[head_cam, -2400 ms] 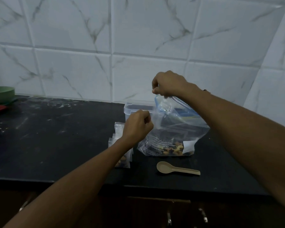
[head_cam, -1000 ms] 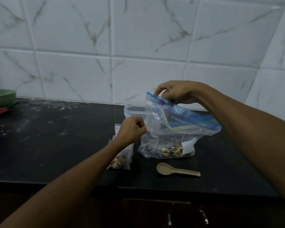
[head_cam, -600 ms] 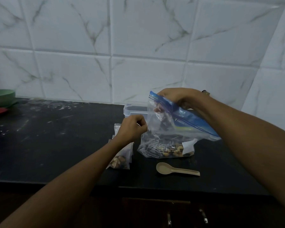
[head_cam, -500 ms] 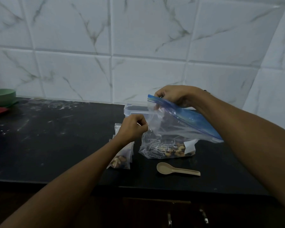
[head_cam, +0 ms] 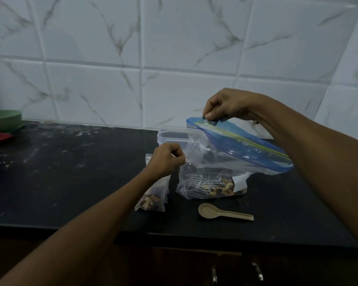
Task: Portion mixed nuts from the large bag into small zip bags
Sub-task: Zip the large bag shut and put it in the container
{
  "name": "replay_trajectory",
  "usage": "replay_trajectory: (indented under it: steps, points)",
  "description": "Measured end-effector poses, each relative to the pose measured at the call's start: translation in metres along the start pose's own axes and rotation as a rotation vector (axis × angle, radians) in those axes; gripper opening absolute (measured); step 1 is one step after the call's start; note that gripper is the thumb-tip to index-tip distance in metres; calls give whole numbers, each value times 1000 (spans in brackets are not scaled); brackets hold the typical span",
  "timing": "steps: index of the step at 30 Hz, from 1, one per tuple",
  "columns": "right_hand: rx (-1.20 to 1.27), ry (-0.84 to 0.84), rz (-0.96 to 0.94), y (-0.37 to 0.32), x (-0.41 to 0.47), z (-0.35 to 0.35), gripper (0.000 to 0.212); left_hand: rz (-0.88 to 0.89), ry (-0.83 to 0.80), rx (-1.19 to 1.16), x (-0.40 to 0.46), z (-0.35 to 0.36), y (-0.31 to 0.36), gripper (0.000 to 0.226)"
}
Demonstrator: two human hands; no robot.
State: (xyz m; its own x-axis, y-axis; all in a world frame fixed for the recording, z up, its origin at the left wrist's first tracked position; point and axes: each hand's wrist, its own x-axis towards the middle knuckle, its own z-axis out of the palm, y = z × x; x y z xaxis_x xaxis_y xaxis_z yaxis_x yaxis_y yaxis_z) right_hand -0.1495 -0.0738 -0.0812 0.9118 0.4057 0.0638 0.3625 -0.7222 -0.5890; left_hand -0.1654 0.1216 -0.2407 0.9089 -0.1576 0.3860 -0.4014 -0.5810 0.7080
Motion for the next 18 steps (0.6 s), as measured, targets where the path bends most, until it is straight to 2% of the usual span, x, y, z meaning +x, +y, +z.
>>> replay_trajectory:
  steps: [4, 6, 9, 10, 13, 15, 18]
  points:
    - [-183, 234, -170, -9, -4, 4, 8, -4, 17, 3, 1, 2, 1, 16]
    - [-201, 215, -182, -13, -7, 9, 8, -20, -10, 12, 3, 2, -1, 13]
    - [-133, 162, -85, -10, -10, 6, 23, -50, -59, 28, 9, -4, -4, 1]
    - [-141, 138, -23, -7, -12, 3, 26, -49, -81, 0, 11, -8, -2, 11]
    - [-289, 86, 80, 3, -19, -4, 16, -4, -176, -347, 15, -25, 21, 46]
    - [-275, 101, 65, 9, -24, -6, 13, 46, -167, -486, 18, -35, 40, 49]
    - [-222, 138, 33, 7, -29, -7, 9, 125, -104, -562, 25, -38, 62, 38]
